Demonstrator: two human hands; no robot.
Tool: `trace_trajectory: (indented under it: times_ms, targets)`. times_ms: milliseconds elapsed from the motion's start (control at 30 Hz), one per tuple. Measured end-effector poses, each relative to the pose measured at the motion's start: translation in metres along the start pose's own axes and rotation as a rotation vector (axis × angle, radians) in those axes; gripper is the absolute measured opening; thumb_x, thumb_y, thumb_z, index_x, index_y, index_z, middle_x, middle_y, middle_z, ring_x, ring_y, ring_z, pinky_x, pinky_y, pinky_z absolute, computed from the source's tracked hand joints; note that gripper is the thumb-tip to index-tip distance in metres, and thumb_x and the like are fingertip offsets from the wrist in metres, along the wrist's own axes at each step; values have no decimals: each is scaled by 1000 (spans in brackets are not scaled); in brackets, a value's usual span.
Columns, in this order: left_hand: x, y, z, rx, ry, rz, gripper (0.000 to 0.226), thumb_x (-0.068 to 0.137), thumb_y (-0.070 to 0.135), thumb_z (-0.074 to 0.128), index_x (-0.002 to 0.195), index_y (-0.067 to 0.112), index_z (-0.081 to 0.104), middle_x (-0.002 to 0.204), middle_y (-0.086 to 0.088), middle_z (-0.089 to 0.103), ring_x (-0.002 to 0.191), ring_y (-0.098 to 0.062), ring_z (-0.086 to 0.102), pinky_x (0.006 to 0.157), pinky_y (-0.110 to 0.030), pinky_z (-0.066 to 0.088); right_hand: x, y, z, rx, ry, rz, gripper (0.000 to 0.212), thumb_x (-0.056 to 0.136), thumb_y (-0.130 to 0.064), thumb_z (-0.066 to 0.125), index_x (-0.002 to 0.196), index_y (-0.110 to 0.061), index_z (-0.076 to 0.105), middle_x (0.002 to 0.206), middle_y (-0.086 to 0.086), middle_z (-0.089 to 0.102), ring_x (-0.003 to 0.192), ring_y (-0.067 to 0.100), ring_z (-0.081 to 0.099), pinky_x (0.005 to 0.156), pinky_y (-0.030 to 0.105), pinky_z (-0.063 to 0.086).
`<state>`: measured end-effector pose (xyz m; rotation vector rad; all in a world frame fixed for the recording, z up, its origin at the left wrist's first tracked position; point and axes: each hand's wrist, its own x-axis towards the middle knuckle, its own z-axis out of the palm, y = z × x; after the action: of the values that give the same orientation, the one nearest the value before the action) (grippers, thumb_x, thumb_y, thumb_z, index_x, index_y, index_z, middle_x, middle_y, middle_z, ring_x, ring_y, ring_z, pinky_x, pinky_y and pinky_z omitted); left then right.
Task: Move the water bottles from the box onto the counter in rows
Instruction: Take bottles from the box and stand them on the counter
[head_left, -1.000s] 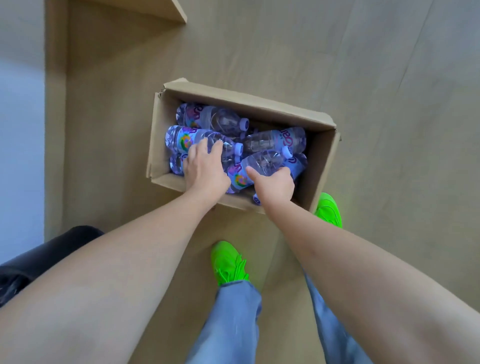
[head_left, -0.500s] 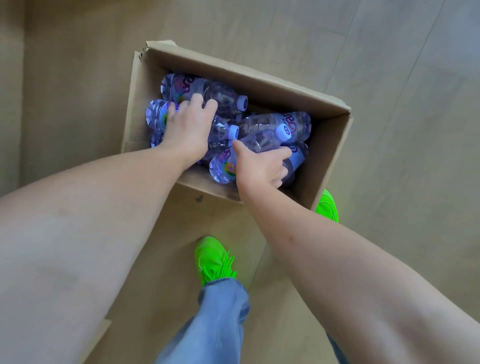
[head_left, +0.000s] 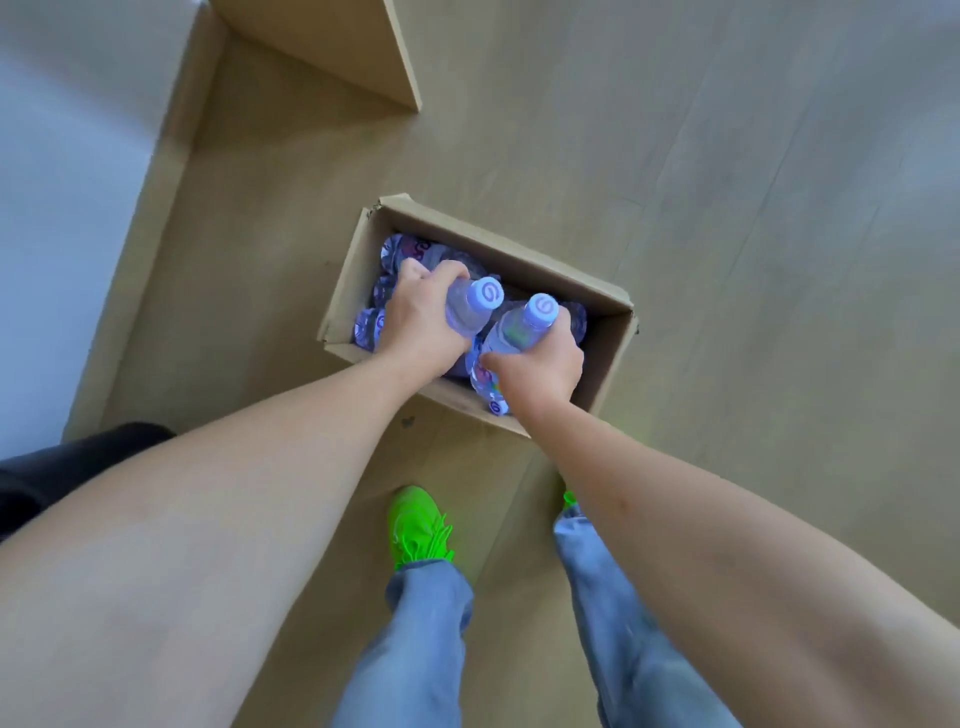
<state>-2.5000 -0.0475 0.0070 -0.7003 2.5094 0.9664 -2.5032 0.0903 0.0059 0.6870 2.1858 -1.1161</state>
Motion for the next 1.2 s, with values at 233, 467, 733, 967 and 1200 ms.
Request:
trace_trajectory:
  times_ms: [233, 467, 733, 967, 1200]
  targets:
    - [-56, 111, -127, -114, 115, -10, 53, 56, 19, 78, 101, 38, 56, 101, 4, 37, 81, -17, 53, 71, -23, 43, -72, -118, -84, -103, -73, -189, 54, 55, -12, 77, 94, -29, 43, 83, -13, 53, 82, 19, 55, 61, 26, 42]
    - [-130, 195, -284, -195, 370, -51, 67, 48, 26, 89, 108, 34, 58, 104, -1, 48, 85, -17, 53, 70, -20, 36, -161, -256, -163, -166, -61, -465, 50, 53, -14, 73, 91, -26, 44, 82, -10, 55, 82, 22, 59, 68, 27, 44]
    - [-251, 217, -456, -308, 663, -76, 66, 48, 32, 88, 104, 39, 55, 108, 0, 54, 90, -17, 57, 70, -24, 41, -315, -395, -190, -164, -209, -756, 61, 47, -20, 85, 94, -31, 47, 82, -15, 53, 78, 16, 58, 63, 28, 47]
    - [-363, 164, -576, -279, 934, -95, 64, 51, 39, 84, 108, 30, 56, 98, 1, 57, 86, -19, 59, 58, -22, 40, -462, -468, -161, -266, -290, -1034, 70, 45, -24, 89, 100, -28, 46, 84, -12, 53, 81, 18, 58, 62, 28, 46]
    - [-447, 58, -635, -311, 1054, -211, 73, 50, 40, 83, 116, 32, 52, 103, -2, 52, 91, -21, 56, 68, -27, 44, -581, -481, -75, -343, -335, -1236, 75, 44, -22, 92, 108, -22, 52, 93, -3, 60, 89, 22, 58, 75, 34, 52]
